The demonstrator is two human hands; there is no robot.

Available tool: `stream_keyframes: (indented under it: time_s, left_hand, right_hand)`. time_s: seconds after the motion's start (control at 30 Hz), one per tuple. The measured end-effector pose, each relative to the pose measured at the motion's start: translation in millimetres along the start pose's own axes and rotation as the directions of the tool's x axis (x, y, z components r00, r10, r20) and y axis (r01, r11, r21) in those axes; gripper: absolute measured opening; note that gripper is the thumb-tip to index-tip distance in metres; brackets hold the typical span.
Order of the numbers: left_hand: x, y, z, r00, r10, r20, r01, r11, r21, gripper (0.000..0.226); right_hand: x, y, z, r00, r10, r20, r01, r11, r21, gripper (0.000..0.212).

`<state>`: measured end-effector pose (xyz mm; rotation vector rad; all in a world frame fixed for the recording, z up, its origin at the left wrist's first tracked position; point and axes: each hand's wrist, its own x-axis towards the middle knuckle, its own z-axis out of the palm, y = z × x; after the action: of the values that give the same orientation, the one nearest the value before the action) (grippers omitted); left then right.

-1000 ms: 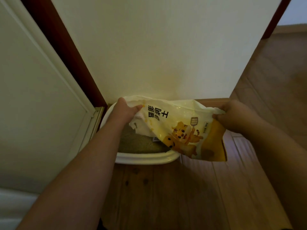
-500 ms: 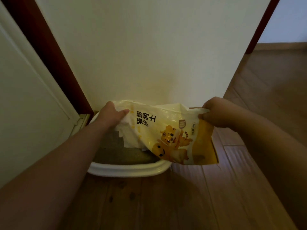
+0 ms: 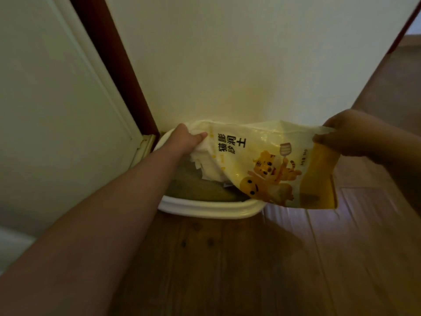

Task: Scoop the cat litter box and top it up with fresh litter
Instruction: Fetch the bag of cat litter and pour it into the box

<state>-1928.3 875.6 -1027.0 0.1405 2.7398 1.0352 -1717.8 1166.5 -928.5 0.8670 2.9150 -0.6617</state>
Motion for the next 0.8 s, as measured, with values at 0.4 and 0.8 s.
stream_keyframes:
  time_s: [0.4, 0.8]
  left_hand:
    - [8, -15, 5, 0.999, -0.038, -0.002, 0.037, 0.983, -0.178, 0.067]
    - [10, -20, 13, 0.998, -0.066, 0.005, 0.065, 0.974, -0.215, 0.088]
  right_hand:
    - [-4, -7, -10, 1.0, 0.031, -0.003, -0.03, 0.996, 0.09, 0.035]
    - [-9, -9, -21, 0.999, 0.013, -0.053, -0.005, 0.989, 0.147, 0.037]
